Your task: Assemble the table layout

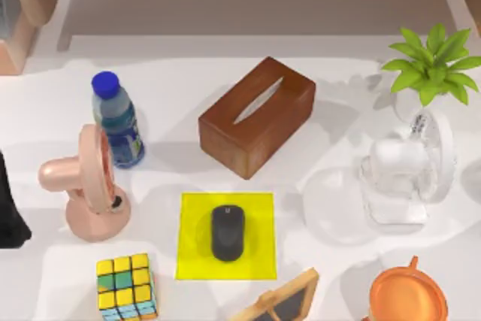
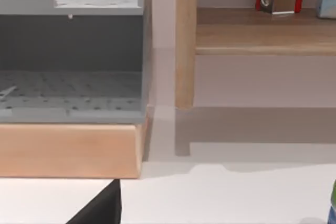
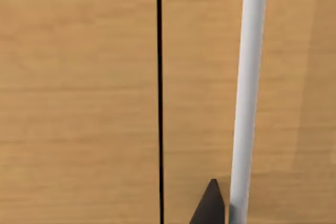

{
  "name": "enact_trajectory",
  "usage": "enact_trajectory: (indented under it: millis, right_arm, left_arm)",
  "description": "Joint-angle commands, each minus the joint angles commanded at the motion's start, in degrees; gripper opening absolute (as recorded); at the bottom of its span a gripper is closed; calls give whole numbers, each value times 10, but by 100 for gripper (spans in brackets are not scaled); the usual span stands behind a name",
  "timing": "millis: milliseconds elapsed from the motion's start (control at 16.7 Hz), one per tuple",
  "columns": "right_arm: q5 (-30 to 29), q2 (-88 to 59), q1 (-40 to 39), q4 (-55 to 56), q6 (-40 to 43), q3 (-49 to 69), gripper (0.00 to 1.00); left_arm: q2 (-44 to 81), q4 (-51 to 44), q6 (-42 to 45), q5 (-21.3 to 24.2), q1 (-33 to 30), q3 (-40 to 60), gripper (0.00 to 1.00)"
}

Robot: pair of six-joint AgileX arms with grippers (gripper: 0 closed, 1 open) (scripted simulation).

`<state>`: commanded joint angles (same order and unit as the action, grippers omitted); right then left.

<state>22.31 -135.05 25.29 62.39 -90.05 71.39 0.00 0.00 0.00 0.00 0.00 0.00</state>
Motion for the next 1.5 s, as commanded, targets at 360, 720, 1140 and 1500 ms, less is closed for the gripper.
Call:
enact_trajectory:
  millis: [360, 720, 1140, 1500]
  right_arm:
    - [-1, -10, 5, -6, 7, -9, 100]
    - [-18, 73, -18, -23, 74, -32, 100]
    - [-38, 354, -105, -175, 286, -204, 100]
    - [-100, 701, -139, -303, 486, -348, 100]
  left_arm:
    - [0, 0, 0, 0, 0, 0, 100]
    - [0, 0, 0, 0, 0, 0, 100]
    - [0, 0, 0, 0, 0, 0, 100]
    - [0, 0, 0, 0, 0, 0, 100]
